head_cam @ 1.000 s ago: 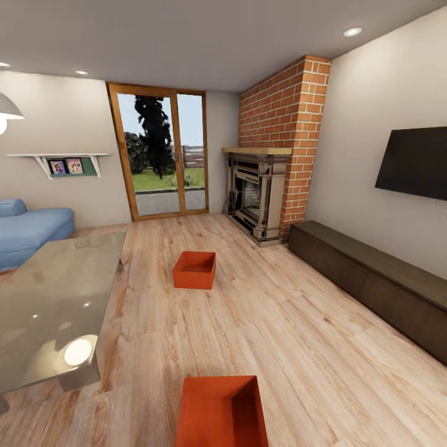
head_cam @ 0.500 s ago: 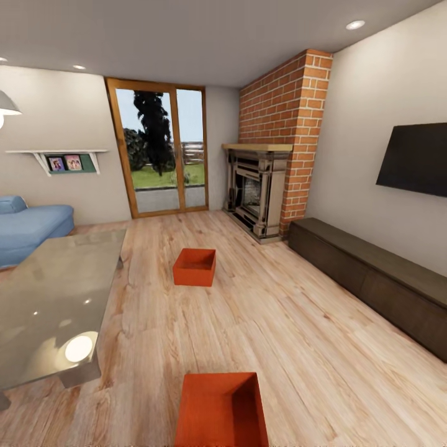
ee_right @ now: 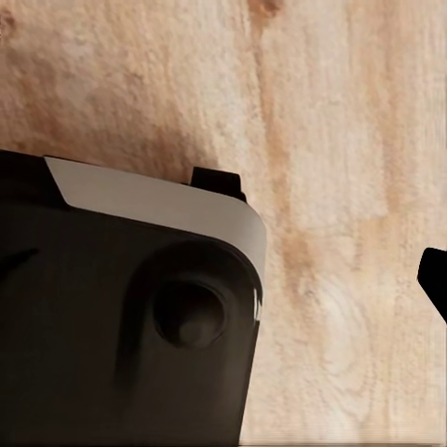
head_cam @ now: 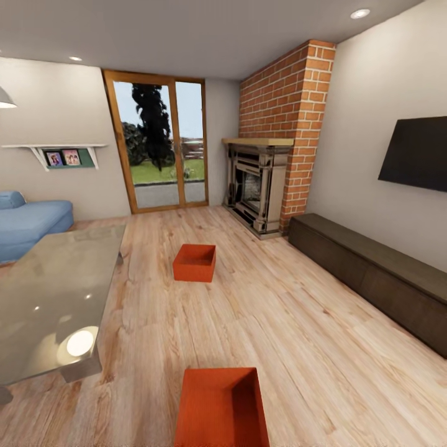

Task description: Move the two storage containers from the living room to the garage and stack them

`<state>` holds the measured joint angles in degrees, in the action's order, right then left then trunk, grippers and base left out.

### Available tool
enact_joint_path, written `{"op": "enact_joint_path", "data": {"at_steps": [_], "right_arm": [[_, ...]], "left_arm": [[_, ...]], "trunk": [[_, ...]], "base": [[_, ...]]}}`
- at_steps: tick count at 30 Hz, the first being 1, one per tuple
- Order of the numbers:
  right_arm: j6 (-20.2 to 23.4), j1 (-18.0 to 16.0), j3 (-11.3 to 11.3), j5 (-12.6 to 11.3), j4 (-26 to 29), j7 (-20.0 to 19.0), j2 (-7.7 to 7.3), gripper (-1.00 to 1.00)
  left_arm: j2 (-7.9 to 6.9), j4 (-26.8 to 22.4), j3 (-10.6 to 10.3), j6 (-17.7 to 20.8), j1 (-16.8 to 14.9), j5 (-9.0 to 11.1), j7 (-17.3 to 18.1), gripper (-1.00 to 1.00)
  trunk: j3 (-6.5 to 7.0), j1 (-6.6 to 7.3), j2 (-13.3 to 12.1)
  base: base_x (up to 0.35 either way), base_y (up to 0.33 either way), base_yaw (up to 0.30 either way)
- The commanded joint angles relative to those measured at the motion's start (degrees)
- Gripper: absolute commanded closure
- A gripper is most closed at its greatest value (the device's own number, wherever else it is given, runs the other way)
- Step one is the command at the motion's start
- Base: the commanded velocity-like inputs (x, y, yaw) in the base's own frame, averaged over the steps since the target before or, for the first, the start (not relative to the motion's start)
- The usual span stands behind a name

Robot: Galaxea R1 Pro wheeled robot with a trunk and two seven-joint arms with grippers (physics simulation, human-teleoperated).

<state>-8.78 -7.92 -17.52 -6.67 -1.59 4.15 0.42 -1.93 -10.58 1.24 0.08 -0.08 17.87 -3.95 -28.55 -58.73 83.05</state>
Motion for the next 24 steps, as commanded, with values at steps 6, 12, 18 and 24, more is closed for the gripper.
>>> {"op": "enact_joint_path", "data": {"at_steps": [6, 12, 18, 24], "right_arm": [[-0.2, -0.1, -0.3, -0.6, -0.2, -0.3, 0.02, -1.0], [-0.2, -0.1, -0.2, -0.7, -0.2, -0.4, 0.02, -1.0], [-0.1, -0.1, -0.1, -0.8, -0.2, -0.3, 0.02, -1.0], [-0.1, -0.1, 0.0, -0.9, -0.2, -0.1, 0.02, -1.0]], "left_arm": [[0.07, -0.1, 0.2, 0.0, 0.0, 0.1, -0.1, -1.0], [0.08, -0.1, 0.1, 0.0, 0.0, 0.2, -0.1, -1.0], [0.08, -0.1, 0.1, 0.0, 0.0, 0.0, -0.1, -1.0], [0.08, -0.1, 0.2, 0.0, 0.0, 0.1, -0.1, -1.0]], "trunk": [[-0.61, 0.0, 0.0], [-1.17, 0.0, 0.0], [-1.73, 0.0, 0.0], [-2.28, 0.0, 0.0]], "base": [[0.0, 0.0, 0.0], [0.0, 0.0, 0.0], [0.0, 0.0, 0.0], [0.0, 0.0, 0.0]]}}
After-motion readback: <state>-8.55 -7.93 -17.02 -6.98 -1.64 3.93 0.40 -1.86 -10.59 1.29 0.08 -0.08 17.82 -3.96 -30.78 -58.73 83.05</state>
